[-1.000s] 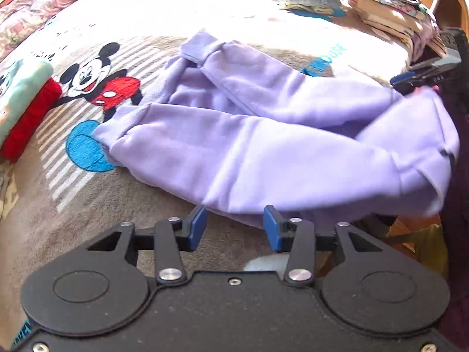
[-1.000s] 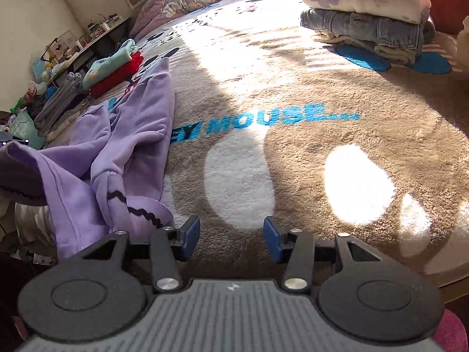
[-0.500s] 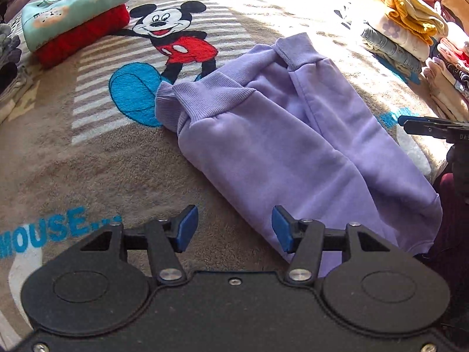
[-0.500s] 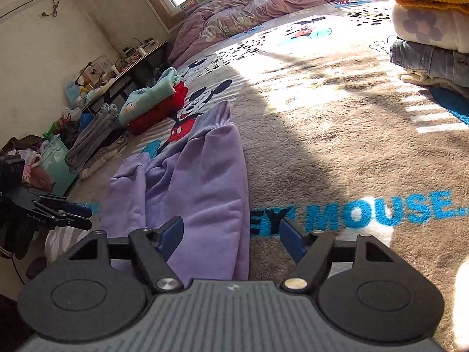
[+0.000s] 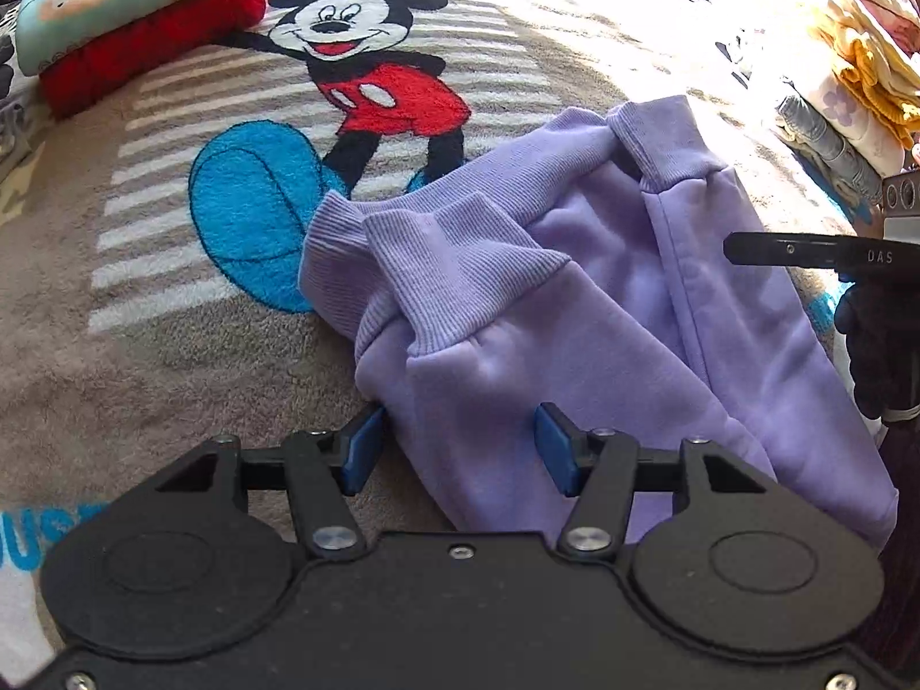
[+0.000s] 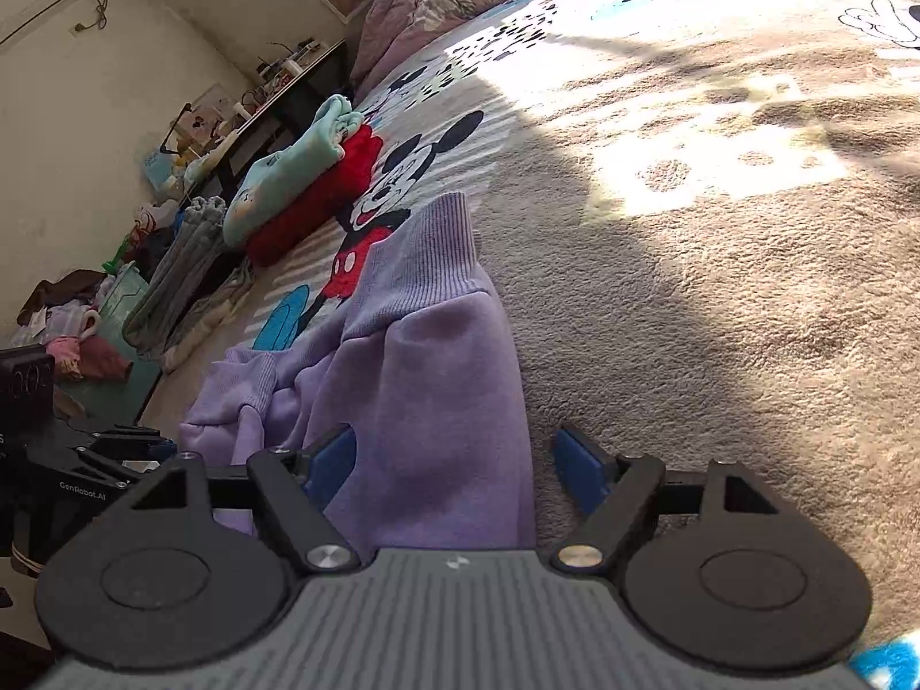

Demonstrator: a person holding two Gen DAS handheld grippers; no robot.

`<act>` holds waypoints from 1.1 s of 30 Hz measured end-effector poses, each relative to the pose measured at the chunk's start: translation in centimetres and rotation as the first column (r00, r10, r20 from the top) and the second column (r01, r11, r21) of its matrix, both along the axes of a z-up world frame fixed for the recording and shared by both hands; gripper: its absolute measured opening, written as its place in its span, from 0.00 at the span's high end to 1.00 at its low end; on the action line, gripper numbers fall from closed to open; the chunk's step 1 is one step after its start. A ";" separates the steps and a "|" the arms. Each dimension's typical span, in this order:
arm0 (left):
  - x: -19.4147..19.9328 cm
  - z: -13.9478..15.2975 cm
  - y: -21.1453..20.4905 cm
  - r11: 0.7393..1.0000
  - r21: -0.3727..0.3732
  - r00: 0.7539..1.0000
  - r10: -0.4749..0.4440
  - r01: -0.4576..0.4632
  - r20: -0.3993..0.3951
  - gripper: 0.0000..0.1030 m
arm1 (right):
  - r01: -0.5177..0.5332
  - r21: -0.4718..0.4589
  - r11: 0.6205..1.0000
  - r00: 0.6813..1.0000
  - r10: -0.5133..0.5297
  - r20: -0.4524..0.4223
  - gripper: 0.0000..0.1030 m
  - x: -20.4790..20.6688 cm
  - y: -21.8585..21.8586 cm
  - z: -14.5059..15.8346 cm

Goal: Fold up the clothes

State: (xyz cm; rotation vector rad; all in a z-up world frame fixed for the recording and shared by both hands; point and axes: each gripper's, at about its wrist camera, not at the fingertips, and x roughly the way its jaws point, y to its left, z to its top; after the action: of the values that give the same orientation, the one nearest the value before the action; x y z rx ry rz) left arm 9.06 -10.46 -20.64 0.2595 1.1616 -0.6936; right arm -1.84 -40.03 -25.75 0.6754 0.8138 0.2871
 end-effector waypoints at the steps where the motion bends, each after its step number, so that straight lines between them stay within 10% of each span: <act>1: 0.0 -0.1 -0.6 1.000 0.012 1.000 -0.012 0.012 0.006 0.49 | -0.006 0.053 0.999 1.000 0.006 -0.007 0.39 0.3 0.0 -0.1; 7: -1.6 0.9 -3.8 0.990 0.070 0.985 -0.131 0.124 0.116 0.80 | -0.051 0.024 0.998 0.998 0.050 0.037 0.76 -0.8 2.4 0.7; 19: -7.6 12.5 -3.9 0.960 -0.122 0.918 -0.195 0.250 0.346 0.83 | 0.030 0.019 0.999 0.950 -0.034 0.311 0.79 -10.1 2.1 11.4; 27: -11.2 23.6 -0.3 0.893 -0.349 0.818 -0.036 0.284 0.573 0.83 | 0.071 0.031 0.997 0.836 -0.076 0.544 0.79 -15.0 1.3 22.6; 33: -9.8 24.7 0.1 0.879 -0.400 0.797 0.038 0.260 0.602 0.83 | 0.118 -0.058 0.991 0.782 -0.057 0.621 0.79 -15.0 1.6 26.7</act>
State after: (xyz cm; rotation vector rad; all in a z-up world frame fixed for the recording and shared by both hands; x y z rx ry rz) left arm -0.73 -10.33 4.06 0.1208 0.3472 -0.8967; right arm -16.82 -38.46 0.98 0.4798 0.1563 0.3581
